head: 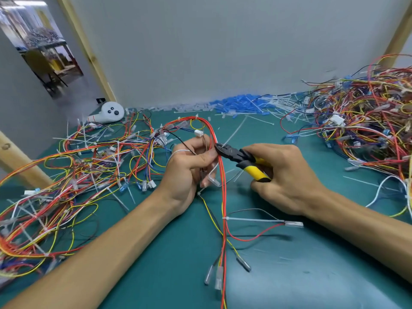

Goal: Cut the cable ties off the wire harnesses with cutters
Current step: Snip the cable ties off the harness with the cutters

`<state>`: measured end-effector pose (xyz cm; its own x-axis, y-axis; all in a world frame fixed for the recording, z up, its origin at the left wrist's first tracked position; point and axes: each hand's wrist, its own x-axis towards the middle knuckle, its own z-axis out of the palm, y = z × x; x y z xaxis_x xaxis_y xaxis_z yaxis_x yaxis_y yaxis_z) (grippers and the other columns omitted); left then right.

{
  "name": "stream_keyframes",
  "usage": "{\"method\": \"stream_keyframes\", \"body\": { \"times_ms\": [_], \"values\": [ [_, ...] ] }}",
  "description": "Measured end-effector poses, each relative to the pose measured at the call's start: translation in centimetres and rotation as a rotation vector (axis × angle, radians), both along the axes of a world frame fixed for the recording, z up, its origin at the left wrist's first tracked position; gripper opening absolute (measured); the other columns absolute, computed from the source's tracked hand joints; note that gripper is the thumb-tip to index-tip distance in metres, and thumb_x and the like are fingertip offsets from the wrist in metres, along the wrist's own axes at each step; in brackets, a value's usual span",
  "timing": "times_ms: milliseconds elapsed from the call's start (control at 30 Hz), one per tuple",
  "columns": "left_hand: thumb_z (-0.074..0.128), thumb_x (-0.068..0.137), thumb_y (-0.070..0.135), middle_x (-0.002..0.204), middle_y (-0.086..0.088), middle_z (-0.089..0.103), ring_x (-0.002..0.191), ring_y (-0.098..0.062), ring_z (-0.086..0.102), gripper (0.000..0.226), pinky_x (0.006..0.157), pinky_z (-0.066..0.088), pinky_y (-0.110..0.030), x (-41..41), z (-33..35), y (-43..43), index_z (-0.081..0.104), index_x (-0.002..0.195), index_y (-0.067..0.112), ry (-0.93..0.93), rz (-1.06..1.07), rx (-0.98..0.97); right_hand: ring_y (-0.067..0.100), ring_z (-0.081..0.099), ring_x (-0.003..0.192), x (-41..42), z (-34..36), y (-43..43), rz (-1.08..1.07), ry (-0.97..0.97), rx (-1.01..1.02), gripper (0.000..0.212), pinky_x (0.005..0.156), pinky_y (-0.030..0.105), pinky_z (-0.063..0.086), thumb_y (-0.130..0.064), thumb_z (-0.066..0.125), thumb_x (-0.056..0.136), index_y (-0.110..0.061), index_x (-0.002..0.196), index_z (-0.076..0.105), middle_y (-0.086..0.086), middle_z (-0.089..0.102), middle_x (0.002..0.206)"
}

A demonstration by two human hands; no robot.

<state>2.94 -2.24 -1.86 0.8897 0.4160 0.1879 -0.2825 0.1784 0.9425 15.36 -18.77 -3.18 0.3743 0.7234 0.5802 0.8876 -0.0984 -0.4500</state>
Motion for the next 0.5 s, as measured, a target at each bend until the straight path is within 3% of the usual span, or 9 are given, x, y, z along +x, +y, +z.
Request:
{"method": "stream_keyframes", "body": {
  "times_ms": [100,200,367,500],
  "values": [
    [0.059,0.081,0.008,0.068,-0.009,0.041,0.040,-0.013,0.033,0.018,0.039,0.019,-0.025,-0.05,-0.02,0.14,0.056,0.095,-0.003,0.014,-0.030,-0.029,0.020,0.044,0.066,0.00,-0.21,0.11,-0.029,-0.065,-0.014,0.024,0.058,0.039,0.044,-0.023,0.064,0.074,-0.019,0.098,0.067,-0.009,0.055,0.075],
    [0.058,0.079,0.006,0.062,-0.008,0.046,0.040,-0.014,0.034,0.007,0.041,0.017,-0.028,-0.12,-0.13,0.15,0.061,0.084,0.002,0.027,-0.072,-0.017,0.014,0.041,0.067,-0.02,-0.46,0.14,-0.030,-0.104,-0.029,0.028,0.059,0.036,0.043,-0.020,0.068,0.072,-0.021,0.100,0.065,-0.014,0.051,0.077],
    [0.057,0.077,0.009,0.058,0.000,0.053,0.041,-0.012,0.038,0.011,0.043,0.023,-0.021,-0.26,-0.17,0.27,0.068,0.080,0.008,0.064,-0.141,0.027,0.013,0.039,0.067,0.15,-0.30,0.00,-0.007,-0.106,-0.030,0.032,0.059,0.035,0.042,-0.016,0.069,0.067,-0.018,0.099,0.065,-0.019,0.048,0.076],
    [0.058,0.079,0.008,0.058,-0.003,0.049,0.040,-0.014,0.039,0.012,0.041,0.024,-0.019,-0.16,-0.26,0.31,0.069,0.081,0.009,0.045,-0.123,0.036,0.015,0.041,0.065,0.21,-0.29,0.03,0.000,-0.089,-0.010,0.029,0.057,0.037,0.043,-0.020,0.065,0.068,-0.018,0.098,0.067,-0.017,0.049,0.075]
  ]
}}
